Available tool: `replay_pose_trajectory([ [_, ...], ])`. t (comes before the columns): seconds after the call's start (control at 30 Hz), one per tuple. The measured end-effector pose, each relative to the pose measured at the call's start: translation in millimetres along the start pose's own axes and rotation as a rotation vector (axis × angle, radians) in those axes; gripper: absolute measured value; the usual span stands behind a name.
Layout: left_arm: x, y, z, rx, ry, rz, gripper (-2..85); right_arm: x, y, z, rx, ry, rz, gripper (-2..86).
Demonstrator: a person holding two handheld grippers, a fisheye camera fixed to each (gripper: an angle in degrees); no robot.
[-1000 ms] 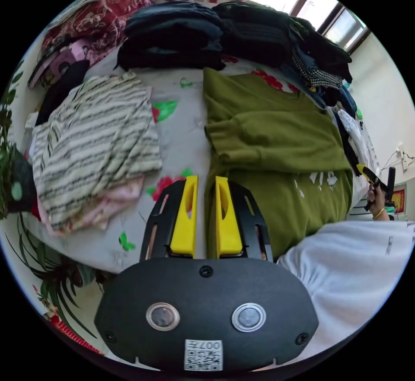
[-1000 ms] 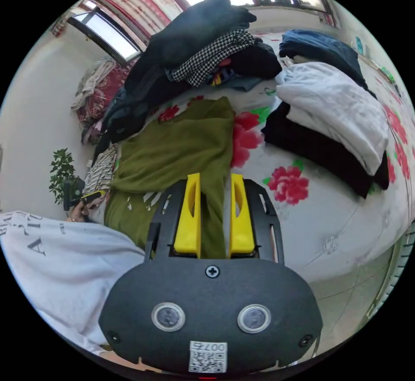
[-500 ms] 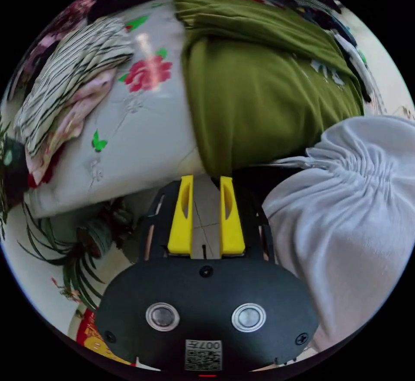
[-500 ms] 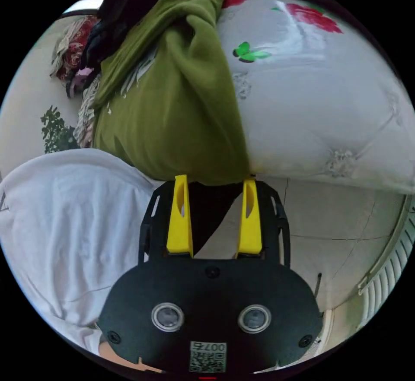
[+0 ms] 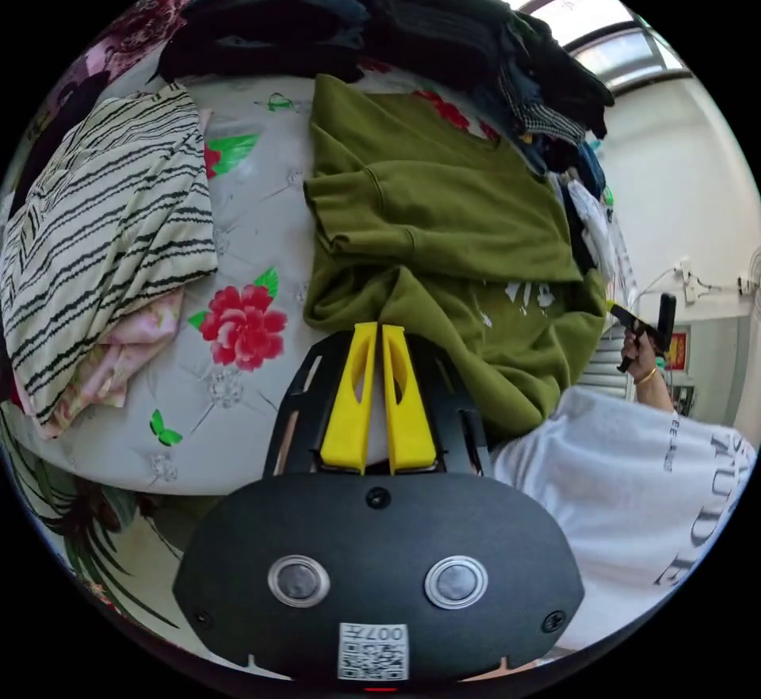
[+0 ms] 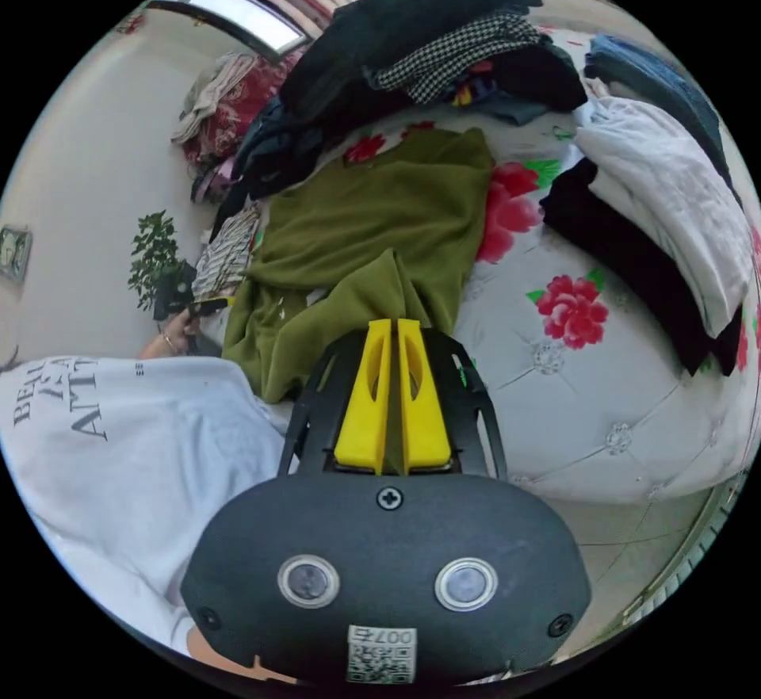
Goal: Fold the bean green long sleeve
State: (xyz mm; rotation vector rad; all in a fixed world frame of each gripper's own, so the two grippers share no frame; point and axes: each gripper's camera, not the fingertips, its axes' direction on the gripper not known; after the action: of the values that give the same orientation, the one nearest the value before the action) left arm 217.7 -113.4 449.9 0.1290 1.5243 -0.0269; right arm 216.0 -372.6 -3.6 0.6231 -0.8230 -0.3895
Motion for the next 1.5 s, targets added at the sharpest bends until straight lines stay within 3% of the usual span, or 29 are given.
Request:
replay_pose_trajectory([
  [0.23, 1, 56, -8, 0.046, -0.101, -0.053, 8.4, 17, 48, -2, -0.053, 0.019, 0.114, 7.6],
  [0.37, 5, 98, 12, -0.017, -0.096, -0.045, 7.5, 26, 90, 20, -0.127, -0.038, 0.151, 6.3],
  [0.4, 9, 94, 22, -0.056, -0.122, -0.054, 3.3, 24, 87, 24, -0.144, 0.0, 0.165, 4.4],
  [0.53, 30, 65, 18, -0.082, -0.101, 0.143, -0.3, 7, 54, 8, -0.167, -0.096, 0.033, 1.4],
  [0.63, 20, 25, -1, -0.012, -0.014, 0.145, -0.4, -1, 22, -29, -0.041, -0.09, -0.019, 1.0],
  [0.77, -8, -24, -20, 0.161, -0.035, 0.003, 2.1, 22, -14, -74, 0.228, -0.081, 0.151, 1.8],
  [0.87, -21, -33, -8, 0.1, -0.06, -0.081, 5.9, 32, -29, -60, 0.132, 0.019, 0.212, 3.0],
  [1.13, -24, 66, -12, 0.071, -0.105, -0.026, 10.5, 29, 7, -68, 0.003, 0.14, 0.128, 4.8],
  [1.23, -28, 71, 19, -0.062, -0.028, -0.016, 6.4, 38, 3, -51, -0.152, 0.04, 0.13, 3.3],
  [1.27, -26, 70, 18, -0.047, -0.101, 0.011, 1.1, 39, -2, -48, -0.203, -0.01, 0.122, 2.7],
  [1.37, -25, 62, 13, -0.096, -0.065, 0.156, -0.4, 40, -10, -72, -0.176, -0.093, 0.099, 1.7],
  [1.43, -34, 62, -10, -0.058, 0.055, 0.193, -0.8, 42, -10, -104, -0.088, -0.211, 0.086, 1.1],
  [1.5, -60, 73, -61, 0.087, 0.325, 0.173, -0.9, 47, -3, -154, 0.066, -0.374, 0.067, 0.5],
])
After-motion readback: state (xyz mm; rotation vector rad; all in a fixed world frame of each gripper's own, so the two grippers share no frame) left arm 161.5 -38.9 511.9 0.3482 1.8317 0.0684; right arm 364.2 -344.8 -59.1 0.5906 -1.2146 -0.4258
